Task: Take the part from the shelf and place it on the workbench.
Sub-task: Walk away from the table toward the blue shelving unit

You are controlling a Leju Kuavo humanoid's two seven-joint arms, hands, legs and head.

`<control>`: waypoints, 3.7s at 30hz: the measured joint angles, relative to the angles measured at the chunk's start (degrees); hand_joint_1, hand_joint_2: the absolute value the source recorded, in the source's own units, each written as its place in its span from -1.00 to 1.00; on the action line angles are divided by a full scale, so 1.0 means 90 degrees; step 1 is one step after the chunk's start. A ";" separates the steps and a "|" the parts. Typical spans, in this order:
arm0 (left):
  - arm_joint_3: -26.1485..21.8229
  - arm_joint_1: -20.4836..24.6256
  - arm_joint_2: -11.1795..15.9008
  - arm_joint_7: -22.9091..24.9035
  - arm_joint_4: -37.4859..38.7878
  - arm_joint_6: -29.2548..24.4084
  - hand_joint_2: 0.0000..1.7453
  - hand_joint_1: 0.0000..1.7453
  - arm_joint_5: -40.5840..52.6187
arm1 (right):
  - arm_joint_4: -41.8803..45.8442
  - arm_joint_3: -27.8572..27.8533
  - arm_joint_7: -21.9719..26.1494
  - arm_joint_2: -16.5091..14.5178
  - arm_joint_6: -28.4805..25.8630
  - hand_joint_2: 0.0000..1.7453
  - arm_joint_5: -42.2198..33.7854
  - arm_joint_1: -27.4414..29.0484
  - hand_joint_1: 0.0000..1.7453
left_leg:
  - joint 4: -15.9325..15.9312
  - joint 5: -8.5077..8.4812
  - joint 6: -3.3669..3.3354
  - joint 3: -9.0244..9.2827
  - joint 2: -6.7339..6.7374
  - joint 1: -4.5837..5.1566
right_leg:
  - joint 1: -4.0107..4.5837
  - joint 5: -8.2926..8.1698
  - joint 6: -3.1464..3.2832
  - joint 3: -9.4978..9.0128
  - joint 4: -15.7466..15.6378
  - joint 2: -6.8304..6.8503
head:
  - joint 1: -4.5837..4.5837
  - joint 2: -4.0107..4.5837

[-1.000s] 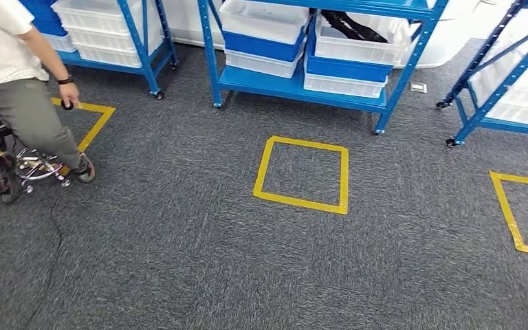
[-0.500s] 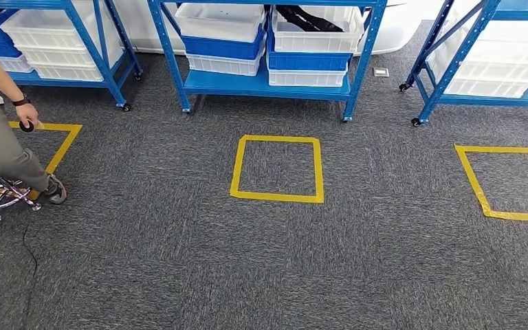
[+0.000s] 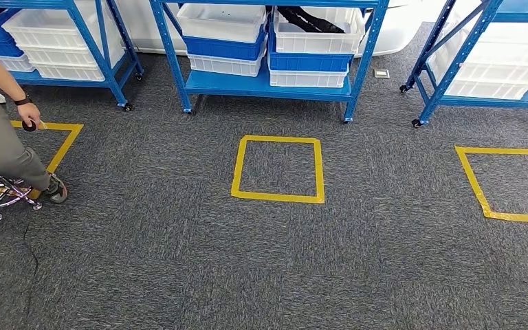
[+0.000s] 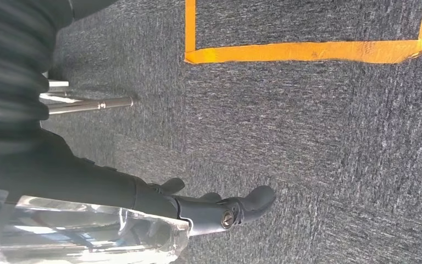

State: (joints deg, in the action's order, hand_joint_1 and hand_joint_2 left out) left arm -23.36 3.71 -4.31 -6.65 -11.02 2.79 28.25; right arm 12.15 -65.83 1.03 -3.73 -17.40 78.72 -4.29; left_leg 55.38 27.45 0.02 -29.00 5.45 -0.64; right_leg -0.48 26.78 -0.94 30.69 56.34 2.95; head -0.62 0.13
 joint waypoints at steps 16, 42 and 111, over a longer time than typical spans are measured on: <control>0.0005 0.0013 0.0048 -0.0023 0.0000 -0.0131 -1.00 -1.00 0.0143 | 0.0000 -0.0002 -0.0006 -0.0052 -0.0015 1.00 -0.0089 -0.0001 -1.00 | -0.0271 -0.0153 -0.0206 0.0110 0.0008 -0.0026 | -0.0056 -0.0004 -0.0110 -0.0007 -0.0004 -0.0045 | -0.0013 0.0000; 0.0003 0.0001 0.0058 0.0070 -0.0001 -0.0122 -1.00 -1.00 0.0196 | -0.0013 0.0010 -0.0047 -0.0097 -0.0016 1.00 0.0047 0.0009 -1.00 | 0.0550 0.0329 -0.0587 -0.0246 -0.0881 0.0217 | 0.0088 -0.0147 0.0152 0.0481 0.0382 -0.0999 | -0.0015 0.0000; -0.0001 -0.0035 -0.0007 0.0171 0.0000 -0.0184 -1.00 -1.00 0.0392 | -0.0018 0.0260 0.0029 0.0021 0.0312 -1.00 0.0330 0.0008 -1.00 | 0.0197 -0.0087 -0.0266 -0.0288 -0.0518 0.0183 | 0.0022 0.0205 0.0012 -0.0061 0.0084 -0.0306 | 0.0010 0.0000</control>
State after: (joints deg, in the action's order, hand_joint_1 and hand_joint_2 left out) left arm -23.37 3.39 -4.37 -5.11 -11.02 1.14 31.79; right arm 11.99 -63.49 1.30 -3.54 -14.60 81.69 -4.22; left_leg 57.16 26.67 -2.38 -31.59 0.79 1.01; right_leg -0.28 28.63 -0.83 30.14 57.10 0.20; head -0.53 0.13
